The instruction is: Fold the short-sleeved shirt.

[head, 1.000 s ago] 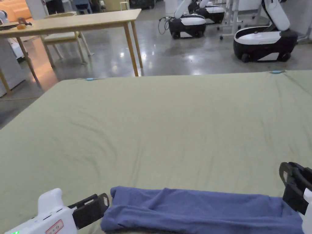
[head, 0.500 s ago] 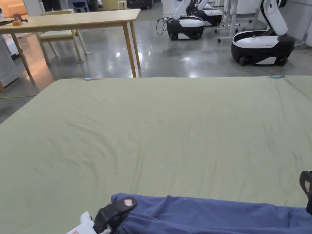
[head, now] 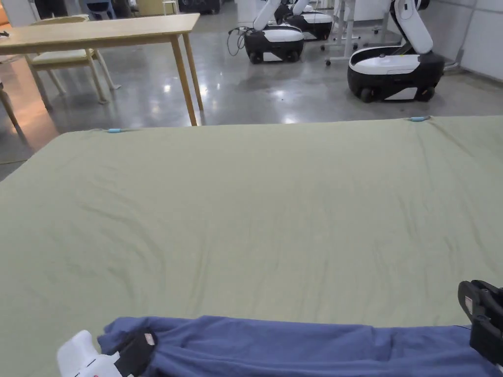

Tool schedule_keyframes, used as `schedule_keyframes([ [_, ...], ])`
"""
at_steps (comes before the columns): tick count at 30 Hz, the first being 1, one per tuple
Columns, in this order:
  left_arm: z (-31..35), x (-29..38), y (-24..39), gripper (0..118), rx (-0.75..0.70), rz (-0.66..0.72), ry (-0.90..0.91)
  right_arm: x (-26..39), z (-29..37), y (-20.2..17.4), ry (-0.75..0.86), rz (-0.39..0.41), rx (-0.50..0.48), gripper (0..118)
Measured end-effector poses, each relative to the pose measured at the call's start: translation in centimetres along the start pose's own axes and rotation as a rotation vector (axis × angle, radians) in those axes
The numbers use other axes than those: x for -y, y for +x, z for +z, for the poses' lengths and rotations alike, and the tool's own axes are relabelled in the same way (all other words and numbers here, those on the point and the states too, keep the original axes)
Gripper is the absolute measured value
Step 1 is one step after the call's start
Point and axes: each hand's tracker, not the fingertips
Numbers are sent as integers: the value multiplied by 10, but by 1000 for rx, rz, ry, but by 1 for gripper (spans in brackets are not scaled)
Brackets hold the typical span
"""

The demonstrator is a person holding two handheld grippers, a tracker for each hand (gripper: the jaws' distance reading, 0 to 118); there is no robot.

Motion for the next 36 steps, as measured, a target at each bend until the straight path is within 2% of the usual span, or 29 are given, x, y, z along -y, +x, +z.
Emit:
schedule_keyframes([
  [1, -8, 2, -6, 9, -11, -136, 19, -1, -2, 0, -10, 6, -3, 13],
  [2, -3, 1, 18, 9, 1, -257, 38, -2, -3, -1, -23, 13, -6, 13],
  [6, -9, 29, 111, 9, 106, -537, 27, -1, -1, 5, -24, 4, -8, 13],
  [9, -28, 87, 183, 9, 144, -845, -50, 1, 8, 13, -19, -11, -12, 13],
  [11, -49, 130, 212, 9, 88, -1022, -147, 5, 13, 21, -21, -6, 0, 13],
  [12, -61, 149, 221, 9, 50, -1044, -179, 6, 15, 25, -24, -6, 2, 13],
  [14, -74, 172, 230, 10, 24, -1038, -208, 10, 19, 32, -28, 0, 6, 13],
  [15, -83, 179, 229, 27, -19, -1044, -216, 13, 21, 36, -30, 7, 10, 13],
  [16, -88, 183, 227, 58, -31, -1056, -223, 15, 23, 39, -31, 14, 14, 13],
  [17, -90, 183, 230, 82, -10, -1044, -234, 16, 24, 42, -33, 16, 14, 13],
  [18, -89, 181, 229, 89, -43, -1034, -216, 17, 24, 45, -39, 13, 8, 13],
  [19, -82, 171, 229, 88, -39, -1012, -182, 20, 22, 48, -47, 1, -2, 13],
  [21, -55, 135, 231, 94, 104, -817, -188, 23, 20, 51, -49, -17, -8, 13],
  [23, -23, 103, 223, 98, 264, -612, -111, 25, 18, 52, -56, -36, -14, 13],
  [25, -4, 76, 210, 102, 312, -492, -48, 27, 16, 52, -58, -59, -21, 13],
  [27, -7, 60, 191, 102, 244, -346, -49, 29, 14, 52, -60, -77, -36, 13],
  [29, -27, 53, 160, 100, 243, -62, -155, 31, 12, 50, -66, -83, -52, 13],
  [30, -38, 56, 146, 87, 279, 70, -232, 33, 12, 48, -69, -80, -57, 13],
  [31, -50, 66, 136, 62, 333, 155, -324, 34, 11, 46, -71, -75, -60, 13],
  [32, -58, 77, 135, 28, 344, 115, -346, 35, 11, 44, -73, -71, -64, 13],
  [33, -66, 93, 142, 11, 302, 55, -378, 35, 11, 44, -76, -68, -69, 13],
  [34, -70, 106, 149, 11, 283, 0, -417, 35, 11, 44, -78, -67, -74, 13],
  [36, -77, 129, 160, 11, 404, 21, -506, 36, 12, 44, -78, -63, -74, 13],
])
